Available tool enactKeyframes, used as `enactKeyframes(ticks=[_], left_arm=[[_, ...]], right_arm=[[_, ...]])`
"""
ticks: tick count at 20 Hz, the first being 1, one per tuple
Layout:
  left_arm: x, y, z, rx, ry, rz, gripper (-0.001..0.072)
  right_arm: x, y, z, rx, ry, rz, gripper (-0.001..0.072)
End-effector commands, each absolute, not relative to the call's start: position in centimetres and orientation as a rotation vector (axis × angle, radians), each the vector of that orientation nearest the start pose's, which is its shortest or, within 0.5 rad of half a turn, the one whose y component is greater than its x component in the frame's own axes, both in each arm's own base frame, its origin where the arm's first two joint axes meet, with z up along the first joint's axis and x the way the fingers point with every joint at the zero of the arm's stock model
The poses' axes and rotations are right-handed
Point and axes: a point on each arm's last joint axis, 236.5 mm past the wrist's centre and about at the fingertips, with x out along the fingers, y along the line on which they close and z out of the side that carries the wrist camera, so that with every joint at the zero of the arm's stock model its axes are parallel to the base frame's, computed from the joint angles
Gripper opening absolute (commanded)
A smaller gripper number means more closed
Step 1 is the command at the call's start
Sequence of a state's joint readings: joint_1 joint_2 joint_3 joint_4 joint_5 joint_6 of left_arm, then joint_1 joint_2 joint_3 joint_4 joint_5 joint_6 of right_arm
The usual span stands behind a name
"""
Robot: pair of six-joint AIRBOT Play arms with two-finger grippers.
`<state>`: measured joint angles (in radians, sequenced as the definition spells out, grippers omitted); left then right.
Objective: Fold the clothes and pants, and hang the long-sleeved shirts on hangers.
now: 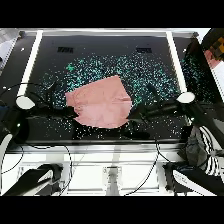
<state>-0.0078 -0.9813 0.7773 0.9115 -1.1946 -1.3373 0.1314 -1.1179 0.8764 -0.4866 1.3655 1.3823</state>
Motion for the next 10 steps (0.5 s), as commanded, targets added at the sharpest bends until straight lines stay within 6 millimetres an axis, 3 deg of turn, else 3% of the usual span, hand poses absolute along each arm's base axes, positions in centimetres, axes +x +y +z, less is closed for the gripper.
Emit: enactKeyframes(ticks=[1,7,10], left_arm=[[26.0,-14.2,4.2,-0.448,1.273,-0.506,0.001],[23.9,-16.5,6.2,-0.466,1.265,-0.533,0.001],[27.0,-16.6,6.6,-0.505,1.161,-0.483,0.001]], right_arm=[[26.5,22.9,13.2,0.663,1.343,0.86,0.0002],[28.1,22.0,16.6,0.582,1.272,0.817,0.0002],[29.6,22.0,15.1,0.596,1.292,0.796,0.0001]])
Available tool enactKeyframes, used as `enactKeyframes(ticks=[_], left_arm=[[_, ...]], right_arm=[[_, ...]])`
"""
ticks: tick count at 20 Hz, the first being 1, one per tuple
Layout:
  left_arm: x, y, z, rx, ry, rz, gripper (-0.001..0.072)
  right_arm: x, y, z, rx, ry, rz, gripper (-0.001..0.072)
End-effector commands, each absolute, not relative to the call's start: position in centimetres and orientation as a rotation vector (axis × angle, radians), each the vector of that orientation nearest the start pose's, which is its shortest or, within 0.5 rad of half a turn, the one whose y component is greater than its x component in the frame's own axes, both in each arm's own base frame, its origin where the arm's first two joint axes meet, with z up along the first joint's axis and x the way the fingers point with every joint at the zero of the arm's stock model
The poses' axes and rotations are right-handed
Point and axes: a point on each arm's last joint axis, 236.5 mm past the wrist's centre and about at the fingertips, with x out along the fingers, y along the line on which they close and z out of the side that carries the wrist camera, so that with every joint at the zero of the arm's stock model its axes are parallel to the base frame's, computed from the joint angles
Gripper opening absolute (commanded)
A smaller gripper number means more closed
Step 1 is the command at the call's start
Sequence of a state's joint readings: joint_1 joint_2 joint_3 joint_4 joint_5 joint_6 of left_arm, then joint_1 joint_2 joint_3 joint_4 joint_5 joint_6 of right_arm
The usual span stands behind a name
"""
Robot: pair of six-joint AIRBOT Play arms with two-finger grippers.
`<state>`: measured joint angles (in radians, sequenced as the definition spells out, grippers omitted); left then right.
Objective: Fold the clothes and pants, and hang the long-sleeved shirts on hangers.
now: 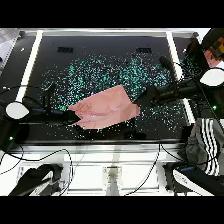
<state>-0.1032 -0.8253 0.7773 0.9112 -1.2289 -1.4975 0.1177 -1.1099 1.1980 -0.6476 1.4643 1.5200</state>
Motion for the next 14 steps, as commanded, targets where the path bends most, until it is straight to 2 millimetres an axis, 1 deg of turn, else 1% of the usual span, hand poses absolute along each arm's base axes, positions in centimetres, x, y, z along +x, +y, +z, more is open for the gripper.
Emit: enactKeyframes(ticks=[1,2,4,6,7,10,12,14], left_arm=[[28.3,-16.4,6.6,-0.518,1.122,-0.461,0.001],[29.3,-16.3,6.4,-0.528,1.099,-0.441,0.001],[31.1,-16.0,5.0,-0.546,1.098,-0.402,0.001],[32.4,-15.7,2.8,-0.563,1.123,-0.362,0.0011],[33.1,-15.6,1.5,-0.571,1.138,-0.339,0.0011],[35.1,-15.2,-1.7,-0.63,1.161,-0.264,0.0011],[36.4,-15.3,-2.7,-0.685,1.147,-0.232,0.0011],[37.9,-15.1,-2.7,-0.725,1.097,-0.204,0.0011]], right_arm=[[30.8,22.1,14.1,0.604,1.29,0.785,0.0001],[32.1,22.2,13.1,0.617,1.282,0.765,0.0002],[34.8,22.6,11.0,0.652,1.265,0.736,0.0001],[36.9,23.1,8.8,0.67,1.277,0.719,0.0001],[38.3,23.2,8.0,0.678,1.273,0.704,0.0002],[42.3,24.0,6.4,0.681,1.249,0.674,0.0001],[44.1,24.7,5.1,0.695,1.269,0.667,0.0001],[45.9,25.4,3.6,0.704,1.276,0.649,0.0001]])
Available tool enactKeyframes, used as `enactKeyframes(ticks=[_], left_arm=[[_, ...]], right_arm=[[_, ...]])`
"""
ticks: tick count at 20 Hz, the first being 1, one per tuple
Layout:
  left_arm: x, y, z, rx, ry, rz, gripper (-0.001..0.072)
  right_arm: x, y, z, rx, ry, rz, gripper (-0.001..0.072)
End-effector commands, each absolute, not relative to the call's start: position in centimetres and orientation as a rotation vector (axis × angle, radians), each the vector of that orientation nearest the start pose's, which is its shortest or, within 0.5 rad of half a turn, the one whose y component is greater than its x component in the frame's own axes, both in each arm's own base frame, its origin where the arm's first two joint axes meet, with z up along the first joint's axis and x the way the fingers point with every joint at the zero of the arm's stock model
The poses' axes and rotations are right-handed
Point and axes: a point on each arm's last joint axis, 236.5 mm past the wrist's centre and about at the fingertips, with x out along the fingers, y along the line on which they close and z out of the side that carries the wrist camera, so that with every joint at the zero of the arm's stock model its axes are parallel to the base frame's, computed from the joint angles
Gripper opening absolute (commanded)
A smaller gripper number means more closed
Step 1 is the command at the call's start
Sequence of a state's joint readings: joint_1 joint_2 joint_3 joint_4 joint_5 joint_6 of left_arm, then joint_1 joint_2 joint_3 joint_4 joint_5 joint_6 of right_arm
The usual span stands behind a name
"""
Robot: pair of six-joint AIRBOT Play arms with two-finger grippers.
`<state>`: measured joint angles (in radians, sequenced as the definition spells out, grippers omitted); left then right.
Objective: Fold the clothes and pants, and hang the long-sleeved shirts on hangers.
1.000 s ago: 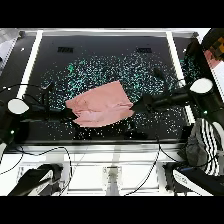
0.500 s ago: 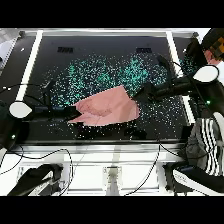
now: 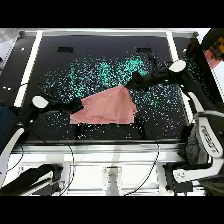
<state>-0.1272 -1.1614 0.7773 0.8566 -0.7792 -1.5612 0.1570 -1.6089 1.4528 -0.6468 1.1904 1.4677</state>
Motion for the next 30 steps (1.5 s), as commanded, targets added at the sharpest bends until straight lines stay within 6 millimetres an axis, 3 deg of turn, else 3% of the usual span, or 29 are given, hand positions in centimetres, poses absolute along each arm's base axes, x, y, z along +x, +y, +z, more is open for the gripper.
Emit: enactKeyframes(ticks=[1,4,5,6,7,8,10,14,16,18,20,22,26,30], left_arm=[[38.5,-14.8,-2.5,-0.736,1.07,-0.192,0.0011],[39.9,-14.0,-2.0,-0.746,1.002,-0.159,0.0012],[40.7,-13.7,-1.6,-0.759,0.964,-0.144,0.008],[41.4,-13.4,-1.1,-0.784,0.928,-0.131,0.0298],[42.3,-12.9,-0.6,-0.798,0.884,-0.112,0.0496],[43.0,-12.4,-0.2,-0.809,0.845,-0.096,0.0529],[43.6,-11.9,0.2,-0.816,0.807,-0.079,0.0529],[43.7,-11.7,0.4,-0.811,0.797,-0.078,0.0525],[43.8,-11.1,1.6,-0.812,0.771,-0.082,0.039],[43.8,-10.1,4.2,-0.792,0.705,-0.099,0.0212],[43.3,-10.0,7.9,-0.686,0.618,-0.166,0.004],[41.4,-11.1,11.1,-0.597,0.58,-0.26,0.0012],[34.5,-14.7,15.1,-0.463,0.619,-0.492,0.0011],[29.7,-15.6,19.7,-0.416,0.532,-0.587,0.0011]], right_arm=[[46.6,25.8,2.8,0.713,1.277,0.635,0.0001],[48.6,26.2,0.6,0.727,1.25,0.587,0.0002],[49.4,26.3,0.1,0.732,1.227,0.567,0.0006],[50.4,26.2,-0.1,0.738,1.197,0.547,0.0069],[51.3,26.1,-0.1,0.743,1.164,0.532,0.0289],[51.9,26.1,0.1,0.742,1.138,0.524,0.0329],[52.9,26.0,0.9,0.741,1.095,0.518,0.0336],[53.6,25.3,2.9,0.664,1.064,0.542,0.034],[53.4,24.0,4.3,0.594,1.077,0.562,0.0262],[53.3,21.3,5.7,0.521,1.097,0.568,0.0006],[53.4,18.7,7.1,0.503,1.1,0.569,0.0003],[52.9,16.3,7.9,0.507,1.113,0.567,0.0002],[49.9,14.0,8.9,0.525,1.169,0.679,0.0001],[47.2,13.7,6.3,0.636,1.218,0.737,0.0001]])
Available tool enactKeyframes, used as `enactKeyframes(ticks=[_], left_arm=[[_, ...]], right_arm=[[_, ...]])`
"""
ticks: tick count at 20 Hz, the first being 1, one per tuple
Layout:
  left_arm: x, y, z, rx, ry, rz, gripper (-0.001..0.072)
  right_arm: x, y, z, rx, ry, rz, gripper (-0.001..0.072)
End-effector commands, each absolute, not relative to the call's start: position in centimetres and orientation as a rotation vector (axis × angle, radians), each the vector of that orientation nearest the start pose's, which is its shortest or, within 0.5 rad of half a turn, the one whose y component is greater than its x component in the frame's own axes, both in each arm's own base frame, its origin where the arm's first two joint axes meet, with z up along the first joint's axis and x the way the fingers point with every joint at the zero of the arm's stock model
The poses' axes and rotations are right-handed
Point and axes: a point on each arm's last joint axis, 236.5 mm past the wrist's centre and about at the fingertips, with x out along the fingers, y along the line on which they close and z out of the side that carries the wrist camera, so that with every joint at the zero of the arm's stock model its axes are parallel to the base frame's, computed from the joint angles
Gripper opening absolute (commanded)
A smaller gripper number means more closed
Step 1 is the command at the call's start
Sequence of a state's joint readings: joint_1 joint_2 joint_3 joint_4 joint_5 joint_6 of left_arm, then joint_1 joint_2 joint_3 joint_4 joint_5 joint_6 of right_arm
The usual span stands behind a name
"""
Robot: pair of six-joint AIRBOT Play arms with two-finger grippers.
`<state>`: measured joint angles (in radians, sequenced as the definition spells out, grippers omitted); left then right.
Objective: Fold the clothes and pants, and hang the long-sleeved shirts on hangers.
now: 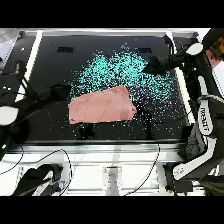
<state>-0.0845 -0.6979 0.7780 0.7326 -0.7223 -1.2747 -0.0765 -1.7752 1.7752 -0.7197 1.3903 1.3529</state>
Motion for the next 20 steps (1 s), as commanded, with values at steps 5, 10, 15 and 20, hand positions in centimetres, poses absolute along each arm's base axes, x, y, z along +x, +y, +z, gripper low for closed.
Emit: enactKeyframes(ticks=[5,10,15,20], left_arm=[[26.2,-15.8,24.2,-0.405,0.394,-0.637,0.0012],[25.6,-15.8,24.9,-0.402,0.371,-0.643,0.0042],[25.9,-15.8,24.6,-0.406,0.381,-0.641,0.0428],[25.8,-16.0,24.9,-0.422,0.378,-0.651,0.0427]], right_arm=[[42.3,15.4,0.1,0.817,1.329,0.811,0.0006],[41.0,12.4,-6.1,0.695,1.482,0.548,0.0445],[39.3,14.0,-7.4,0.685,1.581,0.56,0.0688],[37.4,16.7,-9.0,0.656,1.669,0.611,0.0687]])
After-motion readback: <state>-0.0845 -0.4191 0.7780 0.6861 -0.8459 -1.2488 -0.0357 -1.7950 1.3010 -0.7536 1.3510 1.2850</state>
